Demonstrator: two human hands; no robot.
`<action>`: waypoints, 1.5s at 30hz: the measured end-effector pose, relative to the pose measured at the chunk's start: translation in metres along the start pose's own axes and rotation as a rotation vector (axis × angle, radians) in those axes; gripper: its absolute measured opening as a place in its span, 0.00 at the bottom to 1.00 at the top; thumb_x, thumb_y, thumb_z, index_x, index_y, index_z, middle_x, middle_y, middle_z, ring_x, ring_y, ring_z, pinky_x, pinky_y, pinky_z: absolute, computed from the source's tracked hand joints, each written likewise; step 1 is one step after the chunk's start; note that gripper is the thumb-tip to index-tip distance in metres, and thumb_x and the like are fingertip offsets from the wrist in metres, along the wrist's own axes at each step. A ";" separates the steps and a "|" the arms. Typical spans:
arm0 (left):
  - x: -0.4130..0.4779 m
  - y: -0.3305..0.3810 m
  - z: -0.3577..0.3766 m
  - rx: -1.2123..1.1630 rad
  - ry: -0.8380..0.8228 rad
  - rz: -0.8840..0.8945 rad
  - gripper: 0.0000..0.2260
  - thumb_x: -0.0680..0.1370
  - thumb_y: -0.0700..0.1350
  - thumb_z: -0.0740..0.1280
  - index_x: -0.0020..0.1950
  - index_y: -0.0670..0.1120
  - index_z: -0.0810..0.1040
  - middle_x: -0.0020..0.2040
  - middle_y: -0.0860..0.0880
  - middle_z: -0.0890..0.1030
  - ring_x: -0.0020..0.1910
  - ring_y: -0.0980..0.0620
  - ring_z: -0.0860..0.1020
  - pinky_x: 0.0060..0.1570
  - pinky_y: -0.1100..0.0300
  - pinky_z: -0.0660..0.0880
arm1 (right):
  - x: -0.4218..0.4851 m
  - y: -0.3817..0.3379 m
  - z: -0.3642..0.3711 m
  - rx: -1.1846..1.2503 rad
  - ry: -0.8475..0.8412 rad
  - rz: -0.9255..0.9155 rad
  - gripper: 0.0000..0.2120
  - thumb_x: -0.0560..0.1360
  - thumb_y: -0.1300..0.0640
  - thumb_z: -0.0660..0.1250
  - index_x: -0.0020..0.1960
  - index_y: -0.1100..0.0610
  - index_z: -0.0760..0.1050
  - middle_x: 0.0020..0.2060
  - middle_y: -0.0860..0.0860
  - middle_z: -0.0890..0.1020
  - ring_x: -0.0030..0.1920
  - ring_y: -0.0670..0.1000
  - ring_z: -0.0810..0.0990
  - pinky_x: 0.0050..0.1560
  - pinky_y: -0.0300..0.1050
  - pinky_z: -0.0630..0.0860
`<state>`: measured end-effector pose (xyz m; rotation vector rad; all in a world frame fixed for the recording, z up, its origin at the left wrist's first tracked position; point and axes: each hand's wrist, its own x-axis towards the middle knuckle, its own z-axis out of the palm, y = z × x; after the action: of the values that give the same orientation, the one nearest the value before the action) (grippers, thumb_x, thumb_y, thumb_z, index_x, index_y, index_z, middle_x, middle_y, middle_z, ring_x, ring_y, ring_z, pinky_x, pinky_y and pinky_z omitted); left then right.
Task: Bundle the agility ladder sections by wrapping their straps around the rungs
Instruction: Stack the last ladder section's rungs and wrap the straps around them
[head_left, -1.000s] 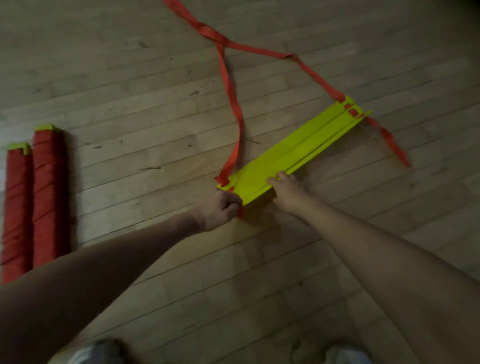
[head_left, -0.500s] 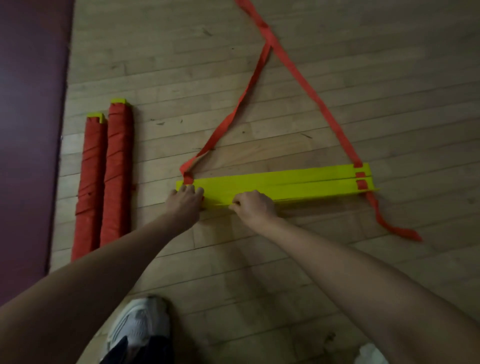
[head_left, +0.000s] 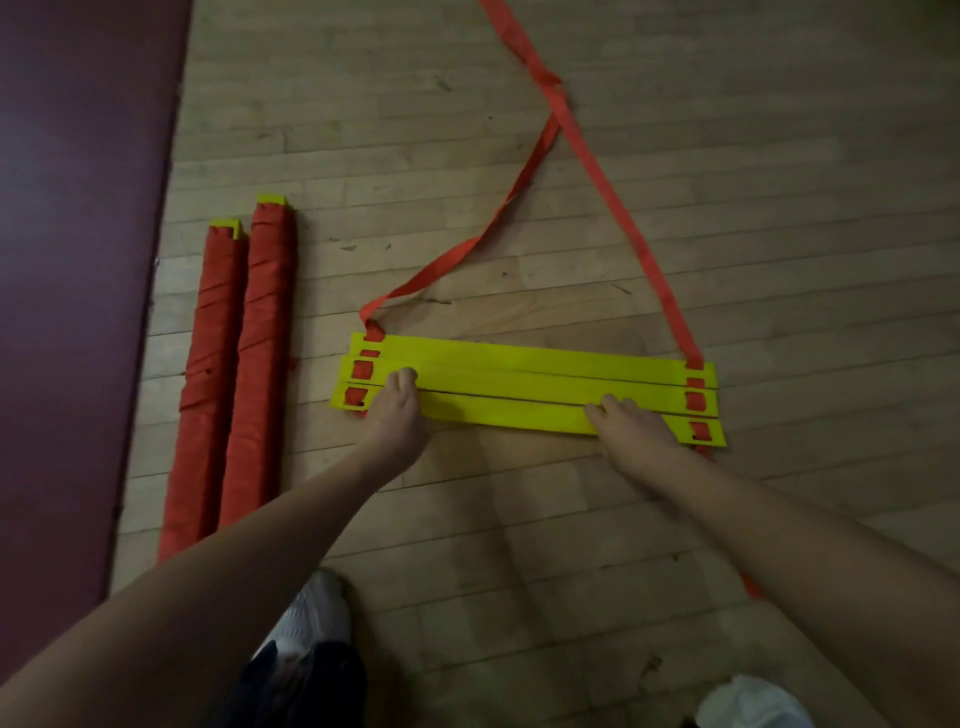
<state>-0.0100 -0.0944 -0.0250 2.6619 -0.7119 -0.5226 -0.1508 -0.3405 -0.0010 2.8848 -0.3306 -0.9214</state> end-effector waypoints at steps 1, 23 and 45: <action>-0.002 0.004 0.003 -0.016 0.009 -0.005 0.24 0.71 0.34 0.69 0.65 0.32 0.67 0.60 0.33 0.71 0.57 0.33 0.72 0.57 0.45 0.67 | -0.001 -0.001 0.002 0.001 0.011 0.000 0.18 0.79 0.60 0.57 0.68 0.59 0.63 0.62 0.57 0.69 0.63 0.59 0.72 0.55 0.52 0.73; -0.005 0.091 0.023 -1.417 -0.257 -0.696 0.05 0.79 0.44 0.66 0.52 0.44 0.74 0.49 0.45 0.78 0.46 0.50 0.77 0.48 0.59 0.75 | -0.039 -0.038 0.014 0.894 0.223 0.220 0.15 0.78 0.45 0.64 0.52 0.57 0.76 0.49 0.58 0.82 0.52 0.59 0.78 0.42 0.49 0.68; 0.011 0.100 0.017 -1.597 -0.146 -0.851 0.03 0.77 0.43 0.63 0.48 0.45 0.71 0.36 0.48 0.68 0.32 0.51 0.69 0.31 0.59 0.68 | -0.027 -0.036 0.020 1.239 0.030 0.272 0.22 0.79 0.50 0.63 0.69 0.59 0.67 0.65 0.56 0.74 0.63 0.55 0.74 0.62 0.47 0.71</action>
<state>-0.0492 -0.1854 -0.0017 1.2188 0.6960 -0.9195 -0.1775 -0.3002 -0.0077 3.6369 -1.7799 -0.7530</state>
